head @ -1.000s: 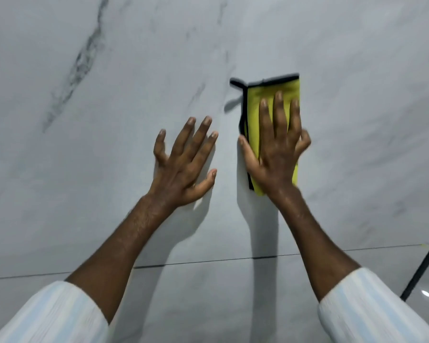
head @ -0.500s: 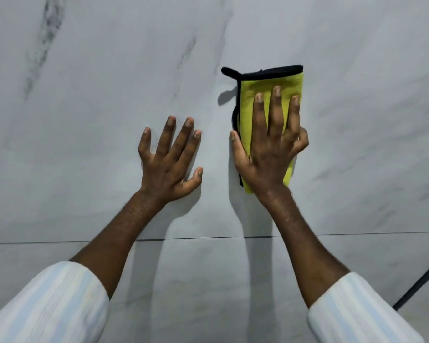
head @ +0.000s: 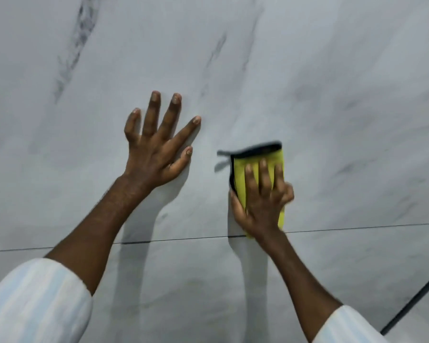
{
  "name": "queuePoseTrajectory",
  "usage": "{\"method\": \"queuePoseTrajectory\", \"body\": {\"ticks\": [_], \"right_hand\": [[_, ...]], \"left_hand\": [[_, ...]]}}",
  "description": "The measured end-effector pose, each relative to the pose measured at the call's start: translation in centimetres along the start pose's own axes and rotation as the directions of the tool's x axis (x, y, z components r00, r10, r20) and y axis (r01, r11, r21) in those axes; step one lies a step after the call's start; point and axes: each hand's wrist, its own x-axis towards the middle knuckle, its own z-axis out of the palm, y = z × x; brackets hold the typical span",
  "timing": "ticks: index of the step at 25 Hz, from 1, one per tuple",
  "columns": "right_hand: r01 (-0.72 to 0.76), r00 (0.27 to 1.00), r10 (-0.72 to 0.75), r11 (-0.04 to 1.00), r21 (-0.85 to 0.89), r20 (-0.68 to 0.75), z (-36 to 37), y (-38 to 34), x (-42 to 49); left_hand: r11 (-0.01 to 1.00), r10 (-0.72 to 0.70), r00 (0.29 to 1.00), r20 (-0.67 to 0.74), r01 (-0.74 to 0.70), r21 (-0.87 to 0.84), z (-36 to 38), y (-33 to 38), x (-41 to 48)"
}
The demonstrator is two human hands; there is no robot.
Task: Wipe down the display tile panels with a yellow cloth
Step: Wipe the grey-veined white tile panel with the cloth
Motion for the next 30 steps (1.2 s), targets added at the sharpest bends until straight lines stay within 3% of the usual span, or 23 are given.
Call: {"method": "queuePoseTrajectory", "body": {"ticks": [3, 5, 8, 11, 13, 15, 19, 22, 25, 28, 30], "right_hand": [[-0.023, 0.994, 0.021, 1.000, -0.016, -0.111, -0.8, -3.0, 9.8], [-0.103, 0.981, 0.091, 0.993, -0.059, -0.173, -0.6, -3.8, 11.4], [-0.192, 0.977, 0.182, 0.977, -0.091, -0.107, 1.9, -4.9, 2.7], [-0.153, 0.987, 0.157, 0.982, -0.109, 0.033, 3.7, -6.1, -7.6], [-0.149, 0.987, 0.154, 0.984, -0.095, 0.049, 3.7, -6.2, -7.6], [-0.127, 0.992, 0.128, 0.988, -0.092, 0.004, 2.8, -6.1, -1.9], [-0.061, 0.988, 0.049, 0.995, -0.080, -0.145, -1.5, -6.9, 17.8], [-0.042, 0.986, 0.025, 0.994, -0.100, -0.163, -4.0, -7.5, 27.7], [-0.034, 0.984, 0.016, 0.994, -0.100, -0.175, -3.7, -7.3, 26.7], [-0.004, 0.987, -0.014, 0.994, -0.110, -0.160, -2.7, -6.9, 23.3], [0.016, 0.986, -0.031, 0.996, -0.089, -0.161, -3.3, -6.9, 26.3]], "left_hand": [[0.998, 0.005, 0.999, -0.050, -0.008, -0.068, 0.8, 0.3, -0.6], [0.994, 0.019, 0.998, -0.067, -0.026, -0.104, 0.8, 0.3, -0.5], [0.986, -0.019, 0.995, -0.096, 0.003, -0.167, 0.8, -0.1, -0.6], [0.982, -0.004, 0.993, -0.115, -0.017, -0.187, 1.1, 0.1, -0.7], [0.980, -0.010, 0.994, -0.109, -0.012, -0.199, 1.1, 0.1, -0.9], [0.981, -0.006, 0.994, -0.107, -0.015, -0.194, 1.1, -0.1, -0.8], [0.976, 0.016, 0.997, -0.081, -0.033, -0.214, 0.4, -0.6, -0.4], [0.970, -0.003, 0.995, -0.103, -0.023, -0.243, -1.7, -2.8, 2.2], [0.979, -0.111, 0.979, -0.169, 0.079, -0.186, -4.2, -8.5, 9.7], [0.988, -0.105, 0.991, -0.087, 0.093, -0.126, -4.7, -13.9, 15.1], [0.991, -0.097, 0.995, -0.029, 0.094, -0.092, -3.5, -14.7, 15.7]]}}
